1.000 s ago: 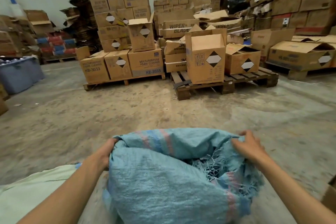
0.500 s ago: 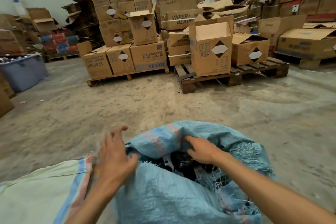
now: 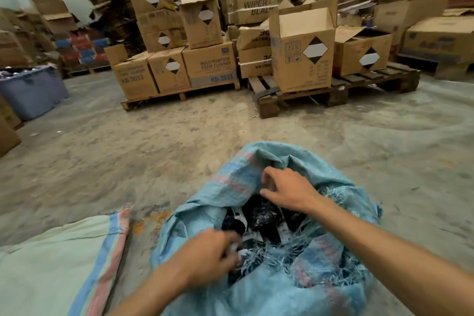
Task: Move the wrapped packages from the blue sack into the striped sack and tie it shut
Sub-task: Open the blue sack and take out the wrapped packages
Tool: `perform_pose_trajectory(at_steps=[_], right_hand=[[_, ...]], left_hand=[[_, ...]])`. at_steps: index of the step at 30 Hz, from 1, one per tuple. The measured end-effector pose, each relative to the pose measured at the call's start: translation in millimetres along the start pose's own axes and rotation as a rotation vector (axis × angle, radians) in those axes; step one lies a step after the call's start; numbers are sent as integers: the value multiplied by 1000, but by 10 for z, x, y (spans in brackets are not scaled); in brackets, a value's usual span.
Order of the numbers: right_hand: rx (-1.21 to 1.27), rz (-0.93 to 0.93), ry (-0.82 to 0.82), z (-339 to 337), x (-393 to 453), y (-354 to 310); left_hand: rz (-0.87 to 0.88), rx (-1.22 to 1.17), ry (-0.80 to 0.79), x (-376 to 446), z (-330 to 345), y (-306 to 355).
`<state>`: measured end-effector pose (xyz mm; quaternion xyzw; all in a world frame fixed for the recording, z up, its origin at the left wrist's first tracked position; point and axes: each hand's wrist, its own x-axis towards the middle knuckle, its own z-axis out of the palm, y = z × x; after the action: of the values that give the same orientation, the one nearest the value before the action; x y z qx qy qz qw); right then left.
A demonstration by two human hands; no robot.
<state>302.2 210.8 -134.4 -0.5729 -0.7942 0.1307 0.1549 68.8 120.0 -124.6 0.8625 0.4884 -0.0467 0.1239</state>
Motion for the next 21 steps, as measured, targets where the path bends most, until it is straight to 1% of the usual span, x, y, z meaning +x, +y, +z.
perform_pose_trajectory(at_steps=[1, 2, 3, 4, 5, 8, 11, 13, 14, 16, 17, 18, 19, 20, 21], right_hand=[[9, -72, -90, -6, -132, -32], [23, -150, -243, -1, -262, -45], [29, -191, -415, 11, -412, -41], [12, -198, -537, 33, -542, -1], [-28, -176, -593, 78, -661, 86], [-79, -109, -686, 140, -912, 334], [-80, -52, -790, -9, -1035, 398], [-94, -36, -832, -130, -1029, 364], [-122, -49, -842, -208, -1017, 307], [-236, -108, -804, -360, -979, 130], [-309, -145, -741, -430, -959, 22], [-369, -175, -619, -472, -937, -74], [-395, -198, -447, -487, -912, -155], [-399, -213, -264, -459, -865, -197], [-385, -215, -119, -407, -815, -233]], left_hand=[[-46, -46, 67, 135, -47, -77], [-97, -83, 123, 295, -91, -175], [-154, -120, 164, 435, -121, -259], [-207, -144, 201, 559, -158, -344], [-258, -140, 224, 678, -176, -433], [-380, -73, 242, 917, -229, -654], [-407, -107, 220, 1007, -208, -736], [-421, -49, 188, 961, -130, -689], [-418, 6, 200, 923, -80, -642], [-346, 92, 268, 822, 10, -533], [-285, 127, 295, 776, 46, -485], [-220, 162, 311, 735, 71, -437], [-155, 193, 310, 698, 89, -389], [-93, 215, 289, 670, 100, -349], [-37, 228, 248, 642, 117, -309]])
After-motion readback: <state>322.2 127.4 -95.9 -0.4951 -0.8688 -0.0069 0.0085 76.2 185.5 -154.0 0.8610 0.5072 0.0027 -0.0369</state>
